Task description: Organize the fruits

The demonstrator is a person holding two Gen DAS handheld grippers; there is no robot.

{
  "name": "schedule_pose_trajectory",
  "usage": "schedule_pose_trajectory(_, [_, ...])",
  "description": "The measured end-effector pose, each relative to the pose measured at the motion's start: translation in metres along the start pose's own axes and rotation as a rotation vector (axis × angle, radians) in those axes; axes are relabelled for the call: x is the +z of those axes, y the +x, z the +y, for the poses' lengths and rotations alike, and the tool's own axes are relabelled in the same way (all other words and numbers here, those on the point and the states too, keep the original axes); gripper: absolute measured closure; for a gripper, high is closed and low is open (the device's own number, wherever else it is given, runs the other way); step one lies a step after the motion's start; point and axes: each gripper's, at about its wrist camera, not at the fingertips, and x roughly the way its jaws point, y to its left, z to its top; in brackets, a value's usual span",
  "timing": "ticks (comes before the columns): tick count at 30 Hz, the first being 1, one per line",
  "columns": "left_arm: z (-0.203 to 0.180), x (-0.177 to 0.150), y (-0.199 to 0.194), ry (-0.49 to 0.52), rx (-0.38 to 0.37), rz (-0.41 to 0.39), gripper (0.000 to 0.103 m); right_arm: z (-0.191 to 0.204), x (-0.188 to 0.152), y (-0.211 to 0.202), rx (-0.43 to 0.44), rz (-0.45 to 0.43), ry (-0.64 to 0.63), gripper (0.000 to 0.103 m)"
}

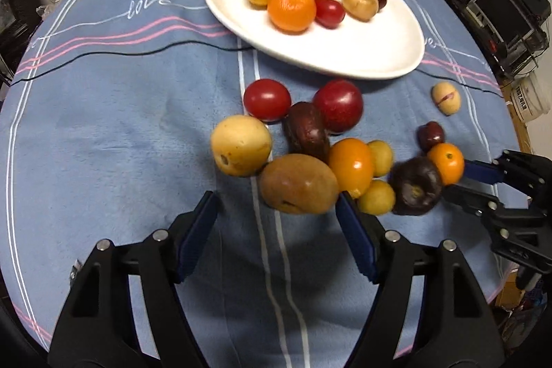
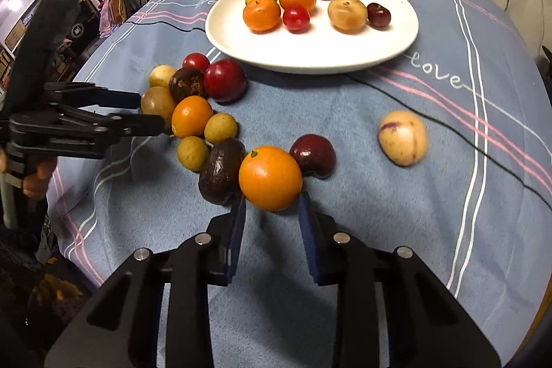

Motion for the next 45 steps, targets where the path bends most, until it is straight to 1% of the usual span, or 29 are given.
schedule_pose_trajectory(1, [0.000,0.001,0.002,0.000,-0.003,-0.001,0.032,0.000,-0.001,0.001,0.001,0.002,0.004,0.072])
schedule_pose_trajectory(3, [-0.002,0.004,0.004,0.001,-0.007,-0.010,0.036,-0.001,-0.003,0.002,0.008,0.005,0.018,0.072])
schedule_pose_trajectory(7, [-0.004,0.009,-0.002,0.014,-0.014,-0.027,0.058,-0.004,-0.006,0.000,0.011,0.007,0.038,0.072])
schedule_pose_trajectory(10, [-0.004,0.006,-0.006,0.025,-0.015,-0.023,0.058,-0.006,-0.006,-0.001,0.012,0.004,0.047,0.072])
schedule_pose_trajectory(15, [0.000,-0.002,-0.023,0.016,-0.033,-0.040,0.058,-0.010,-0.006,-0.007,0.026,-0.012,0.074,0.072])
schedule_pose_trajectory(20, [0.005,-0.009,-0.035,0.017,-0.034,-0.055,0.058,-0.007,-0.008,-0.005,-0.001,-0.003,0.054,0.072])
schedule_pose_trajectory(21, [0.006,-0.010,-0.033,0.014,-0.024,-0.050,0.058,-0.007,-0.008,-0.002,-0.001,0.001,0.049,0.072])
schedule_pose_trajectory(22, [0.007,-0.010,-0.031,0.014,-0.022,-0.043,0.058,-0.007,-0.009,0.000,0.030,0.011,0.053,0.072])
schedule_pose_trajectory(23, [0.007,-0.011,-0.028,0.014,-0.018,-0.035,0.058,-0.006,-0.008,0.002,0.030,0.009,0.053,0.072])
schedule_pose_trajectory(24, [0.007,-0.012,-0.024,0.014,-0.010,-0.026,0.058,-0.006,-0.007,0.003,0.004,-0.004,0.050,0.069])
schedule_pose_trajectory(25, [0.006,-0.013,-0.022,0.017,-0.009,-0.022,0.058,-0.006,-0.006,0.005,0.000,-0.007,0.054,0.068])
schedule_pose_trajectory(26, [0.005,-0.014,-0.020,0.021,-0.004,-0.018,0.058,-0.007,-0.004,0.007,0.001,-0.005,0.061,0.068])
schedule_pose_trajectory(28, [0.003,-0.015,-0.013,0.033,0.012,-0.008,0.058,-0.005,0.000,0.015,-0.023,-0.001,0.048,0.068])
schedule_pose_trajectory(31, [0.003,-0.013,-0.011,0.035,0.016,-0.014,0.057,-0.001,0.006,0.022,-0.038,-0.020,0.029,0.068])
schedule_pose_trajectory(32, [0.003,-0.012,-0.009,0.036,0.013,-0.007,0.053,-0.002,0.010,0.023,-0.043,-0.032,0.036,0.066])
schedule_pose_trajectory(34, [0.004,-0.012,-0.003,0.022,0.006,0.012,0.050,-0.003,0.014,0.026,-0.057,-0.038,0.035,0.065])
schedule_pose_trajectory(37, [-0.001,-0.012,0.000,0.041,0.024,0.009,0.051,-0.007,0.020,0.029,-0.067,-0.038,0.028,0.065])
schedule_pose_trajectory(41, [-0.001,-0.013,0.002,0.039,0.023,0.015,0.051,-0.009,0.027,0.031,-0.070,-0.045,0.026,0.065])
schedule_pose_trajectory(43, [0.000,-0.012,0.002,0.036,0.022,0.018,0.051,-0.011,0.030,0.030,-0.044,-0.029,0.023,0.065])
schedule_pose_trajectory(45, [0.000,-0.013,0.002,0.035,0.021,0.016,0.052,-0.018,0.032,0.024,0.006,-0.020,0.068,0.065])
